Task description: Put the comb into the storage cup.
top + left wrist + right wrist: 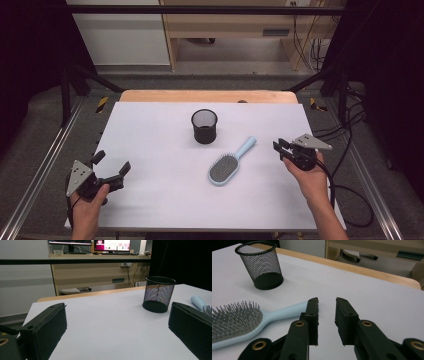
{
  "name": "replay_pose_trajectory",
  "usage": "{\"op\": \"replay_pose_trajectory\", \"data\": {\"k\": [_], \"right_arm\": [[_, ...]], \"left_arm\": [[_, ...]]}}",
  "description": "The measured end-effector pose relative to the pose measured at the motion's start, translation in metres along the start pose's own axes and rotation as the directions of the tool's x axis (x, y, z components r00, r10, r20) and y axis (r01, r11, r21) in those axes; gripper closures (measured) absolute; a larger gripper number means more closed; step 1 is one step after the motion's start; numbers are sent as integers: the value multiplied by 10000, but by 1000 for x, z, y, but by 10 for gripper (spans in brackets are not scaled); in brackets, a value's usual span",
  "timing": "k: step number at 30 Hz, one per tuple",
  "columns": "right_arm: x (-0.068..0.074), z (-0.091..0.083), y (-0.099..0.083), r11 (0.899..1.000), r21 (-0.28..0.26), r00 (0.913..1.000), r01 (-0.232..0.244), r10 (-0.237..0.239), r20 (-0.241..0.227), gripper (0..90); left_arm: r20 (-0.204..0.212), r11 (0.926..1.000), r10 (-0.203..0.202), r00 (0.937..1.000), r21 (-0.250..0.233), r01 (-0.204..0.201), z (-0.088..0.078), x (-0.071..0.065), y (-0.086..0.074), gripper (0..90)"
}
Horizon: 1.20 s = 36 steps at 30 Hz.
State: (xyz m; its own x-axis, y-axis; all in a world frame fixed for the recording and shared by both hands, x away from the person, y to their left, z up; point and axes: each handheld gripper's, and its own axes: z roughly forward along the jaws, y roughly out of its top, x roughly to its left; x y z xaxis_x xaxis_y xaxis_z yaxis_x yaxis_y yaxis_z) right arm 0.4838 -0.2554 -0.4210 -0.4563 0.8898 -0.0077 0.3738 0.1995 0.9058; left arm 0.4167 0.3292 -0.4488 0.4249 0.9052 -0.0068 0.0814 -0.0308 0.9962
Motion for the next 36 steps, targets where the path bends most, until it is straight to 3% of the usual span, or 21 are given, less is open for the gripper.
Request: {"op": "replay_pose_trajectory", "data": {"k": [3,7,12,13,22,26,30,36], "right_arm": [[-1,9,5,9999,109,10000,-42,43,-72,779],[-3,16,7,9986,181,9984,-497,502,-259,834],[1,30,15,9968,707,9989,-371,389,-242,890],[3,36,20,9946,1003,9995,-262,278,-143,895],[15,61,33,9879,1548,9999,34,-13,-141,900],[25,71,44,9809,1877,9986,518,-517,-56,900],[28,81,44,9772,2036,9979,611,-645,102,900],[34,96,38,9628,2548,9953,897,-964,138,900]], "left_arm": [[-28,10000,11,10000,30,-11,1,0,-1,17],[-38,10000,12,10000,33,-11,1,0,-1,18],[-38,9999,77,10000,88,-77,2,0,-1,19],[-72,9999,128,9999,91,-128,2,0,-1,22],[-67,9998,164,9998,142,-163,4,1,-2,25],[-16,9994,259,9997,212,-259,6,0,-2,26],[-8,9993,332,9994,197,-332,6,-1,-1,25],[79,9985,482,9988,271,-484,7,-3,-1,26]]}}
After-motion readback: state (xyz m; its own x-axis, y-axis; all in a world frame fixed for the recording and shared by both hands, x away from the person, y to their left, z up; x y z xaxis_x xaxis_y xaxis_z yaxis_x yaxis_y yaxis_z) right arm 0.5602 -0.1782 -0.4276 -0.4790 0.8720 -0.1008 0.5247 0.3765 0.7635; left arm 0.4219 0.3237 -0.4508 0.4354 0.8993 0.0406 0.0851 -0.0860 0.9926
